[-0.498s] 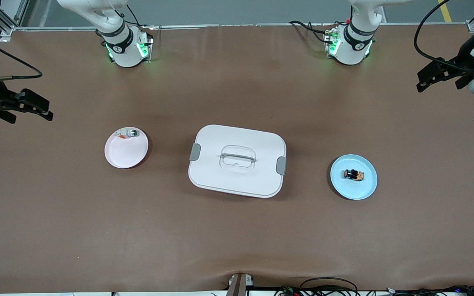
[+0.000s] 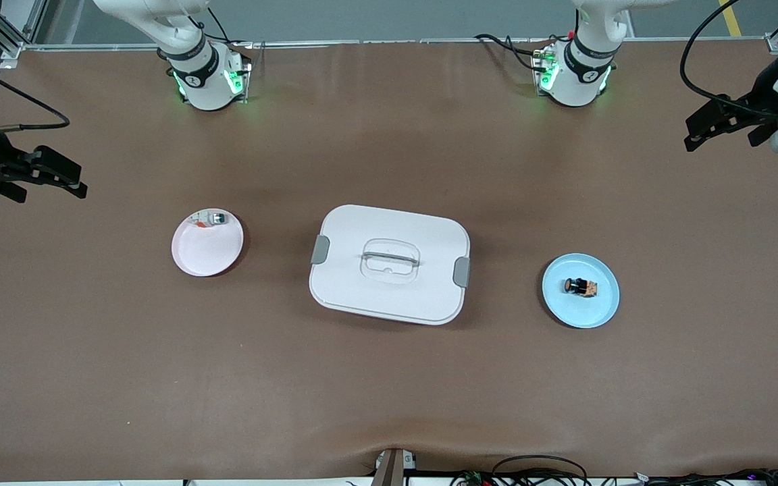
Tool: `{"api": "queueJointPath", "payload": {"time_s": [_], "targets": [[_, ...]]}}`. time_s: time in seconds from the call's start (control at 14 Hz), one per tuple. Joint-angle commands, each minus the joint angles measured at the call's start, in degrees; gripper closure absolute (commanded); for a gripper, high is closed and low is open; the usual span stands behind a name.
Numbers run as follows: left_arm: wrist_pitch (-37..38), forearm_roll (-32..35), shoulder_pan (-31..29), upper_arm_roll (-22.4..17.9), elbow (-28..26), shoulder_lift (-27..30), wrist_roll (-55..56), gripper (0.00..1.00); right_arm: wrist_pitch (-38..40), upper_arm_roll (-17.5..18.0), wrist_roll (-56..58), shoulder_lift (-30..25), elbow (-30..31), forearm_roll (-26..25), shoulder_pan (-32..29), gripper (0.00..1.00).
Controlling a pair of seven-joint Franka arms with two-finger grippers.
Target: Transfer orange switch to right arm and place
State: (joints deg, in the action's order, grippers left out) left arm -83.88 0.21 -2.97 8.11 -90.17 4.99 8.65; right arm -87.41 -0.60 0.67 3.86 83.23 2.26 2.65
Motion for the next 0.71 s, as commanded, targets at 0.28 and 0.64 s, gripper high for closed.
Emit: {"api": "queueJointPath", "payload": {"time_s": [0.28, 0.64], "targets": [[-3.3, 0.0, 0.0, -0.1, -0.1, -4.1, -1.3, 0.0, 0.1, 0.6, -0.3, -1.0, 0.4, 0.2, -0.7, 0.0], [-12.4, 0.0, 0.2, 0.3, -6.0, -6.3, -1.4, 0.0, 0.1, 0.6, -0.3, -1.0, 0.4, 0.0, -0.7, 0.0]]}}
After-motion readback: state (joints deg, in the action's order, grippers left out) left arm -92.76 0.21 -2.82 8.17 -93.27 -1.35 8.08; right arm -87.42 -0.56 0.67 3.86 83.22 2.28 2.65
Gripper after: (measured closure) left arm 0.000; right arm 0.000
